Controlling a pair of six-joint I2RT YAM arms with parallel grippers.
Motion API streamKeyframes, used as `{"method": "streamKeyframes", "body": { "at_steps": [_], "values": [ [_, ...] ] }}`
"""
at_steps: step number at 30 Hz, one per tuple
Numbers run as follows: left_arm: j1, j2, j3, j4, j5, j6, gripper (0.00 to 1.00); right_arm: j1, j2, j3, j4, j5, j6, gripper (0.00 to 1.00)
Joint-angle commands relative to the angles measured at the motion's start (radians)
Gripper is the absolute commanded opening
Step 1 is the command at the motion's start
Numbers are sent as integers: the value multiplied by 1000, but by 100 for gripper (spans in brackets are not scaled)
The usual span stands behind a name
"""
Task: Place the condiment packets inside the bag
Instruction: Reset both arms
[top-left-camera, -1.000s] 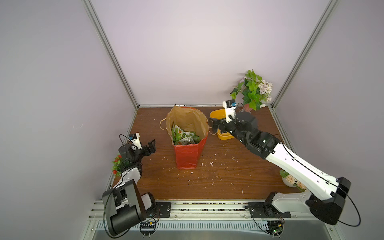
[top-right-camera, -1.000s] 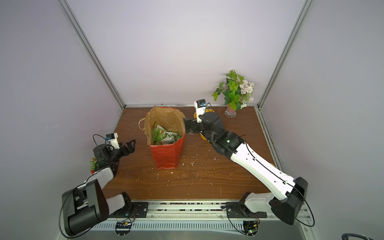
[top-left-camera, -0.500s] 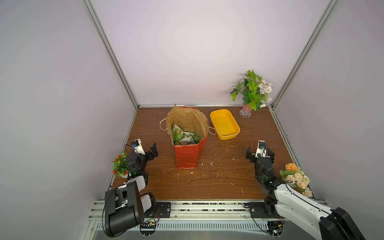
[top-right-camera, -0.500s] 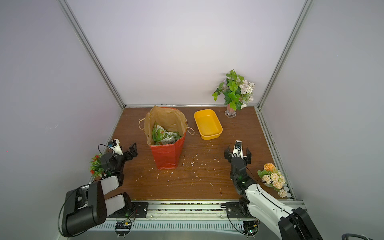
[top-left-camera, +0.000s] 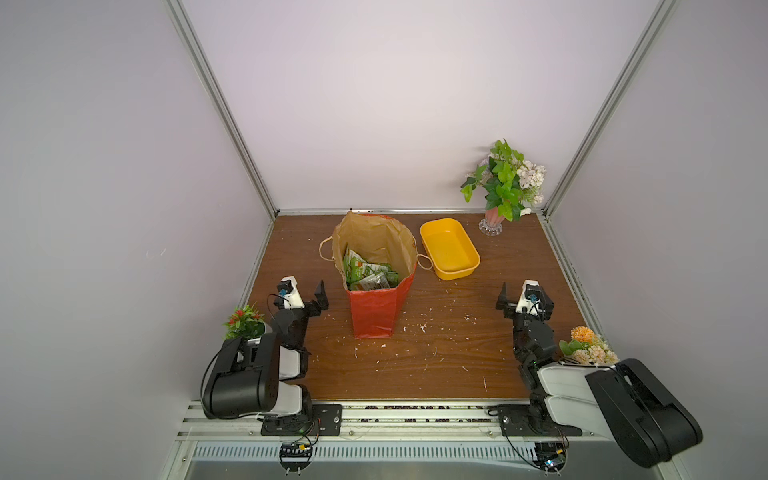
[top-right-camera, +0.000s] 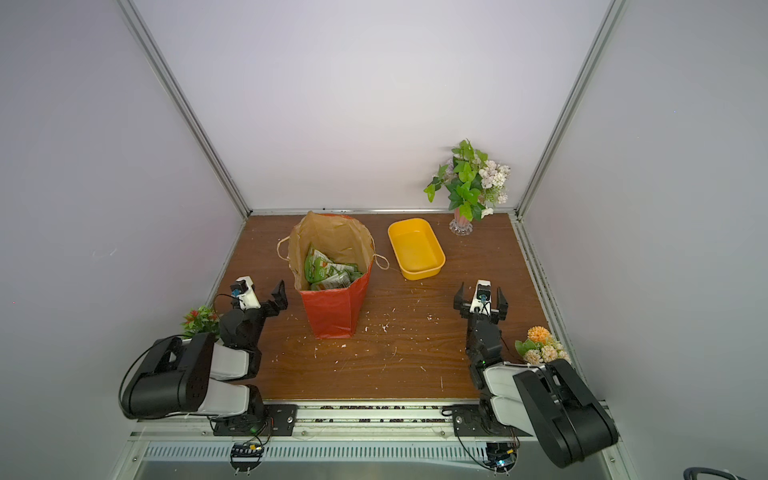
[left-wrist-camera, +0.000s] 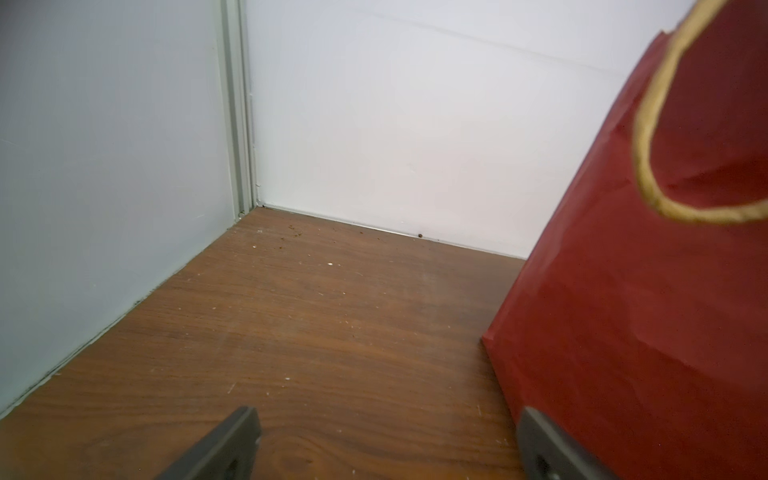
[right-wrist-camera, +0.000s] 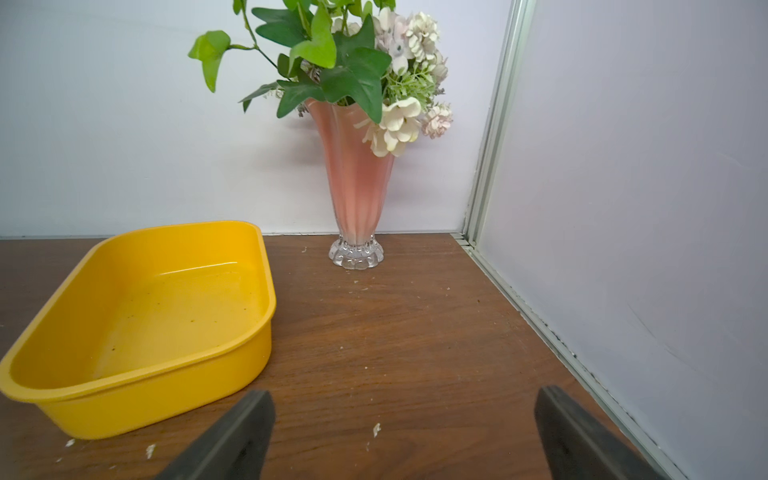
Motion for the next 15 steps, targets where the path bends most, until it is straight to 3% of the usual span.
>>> {"method": "streamKeyframes", "body": {
  "at_steps": [1, 5, 8, 9, 12, 15],
  "values": [
    [-90, 41, -46, 221, -107, 105, 100, -22, 186, -71, 350, -110, -57, 99],
    [-95, 24, 0, 129, -193, 82, 100, -63, 267, -33, 368, -159, -26, 100],
    [-95, 30, 134, -103, -230, 66, 100, -72, 281, 14, 330, -136, -13, 100],
    [-98, 36, 171, -184, -247, 67, 100, -83, 265, 36, 250, -138, 4, 100],
    [-109, 37, 178, -200, -230, 85, 100, -126, 211, 164, -76, -146, 62, 100],
    [-110, 36, 178, -201, -231, 85, 100, -197, 208, 196, -140, -264, 113, 99]
  ]
}}
